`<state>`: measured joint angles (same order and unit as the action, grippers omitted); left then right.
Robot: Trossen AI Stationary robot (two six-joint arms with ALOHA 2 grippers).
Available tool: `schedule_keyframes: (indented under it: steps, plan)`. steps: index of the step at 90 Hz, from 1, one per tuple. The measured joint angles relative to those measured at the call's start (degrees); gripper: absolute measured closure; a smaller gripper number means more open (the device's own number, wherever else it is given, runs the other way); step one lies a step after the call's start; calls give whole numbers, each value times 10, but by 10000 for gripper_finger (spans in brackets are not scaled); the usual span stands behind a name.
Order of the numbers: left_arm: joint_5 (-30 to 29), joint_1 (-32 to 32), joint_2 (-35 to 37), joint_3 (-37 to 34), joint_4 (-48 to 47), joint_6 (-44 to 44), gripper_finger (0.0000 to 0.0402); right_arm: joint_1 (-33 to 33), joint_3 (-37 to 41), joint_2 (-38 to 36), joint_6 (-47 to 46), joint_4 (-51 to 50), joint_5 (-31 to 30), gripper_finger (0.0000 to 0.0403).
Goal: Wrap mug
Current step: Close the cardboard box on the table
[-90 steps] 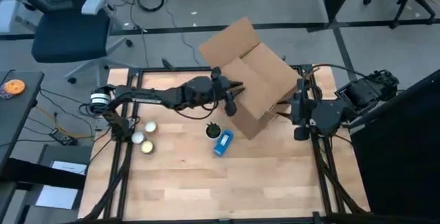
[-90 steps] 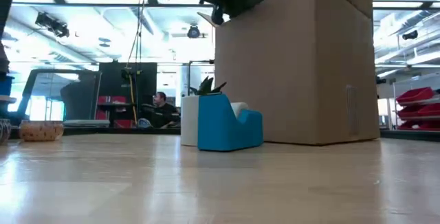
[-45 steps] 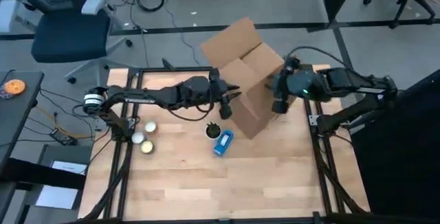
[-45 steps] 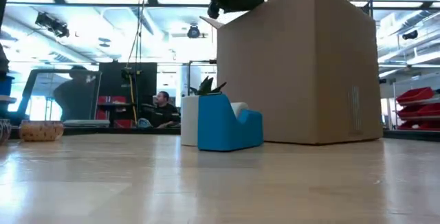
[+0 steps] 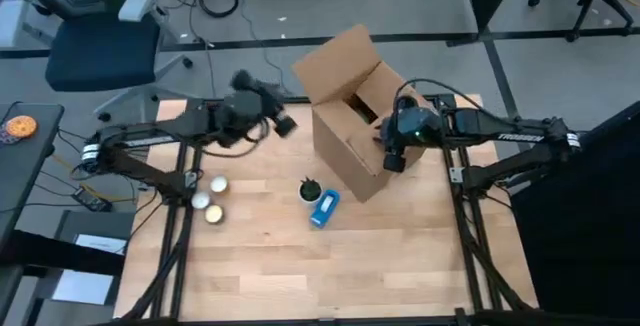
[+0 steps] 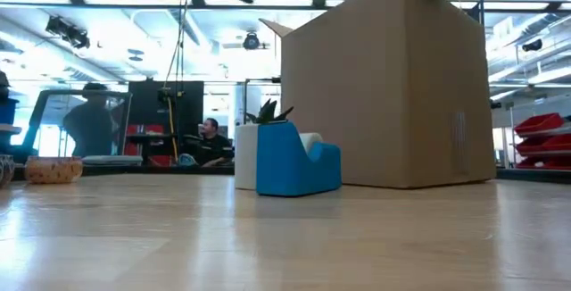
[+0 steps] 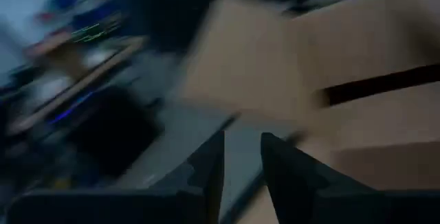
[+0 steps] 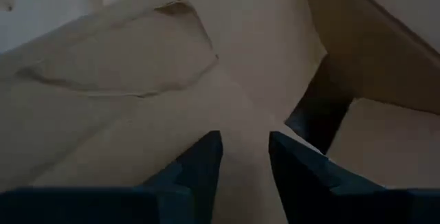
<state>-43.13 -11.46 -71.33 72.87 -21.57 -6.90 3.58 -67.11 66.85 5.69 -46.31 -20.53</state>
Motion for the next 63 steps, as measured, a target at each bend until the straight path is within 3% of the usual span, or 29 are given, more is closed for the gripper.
schedule_keyframes:
  steps: [13, 29, 38, 55, 63]
  plan:
    - [230, -124, 12, 1, -52, 55, 334, -24, 4, -9, 29, 56, 7, 293]
    - [288, -253, -33, 1, -15, 41, 373, -46, 5, -22, 35, 86, 22, 293]
    - [366, -310, -72, 1, -12, 41, 391, -54, 5, -23, 23, 87, 19, 293]
    - [681, -330, -148, 0, 107, 29, 399, -50, 5, -23, 23, 89, 17, 293]
    - [774, -310, -171, 0, 197, 41, 400, -39, 5, -23, 24, 89, 19, 293]
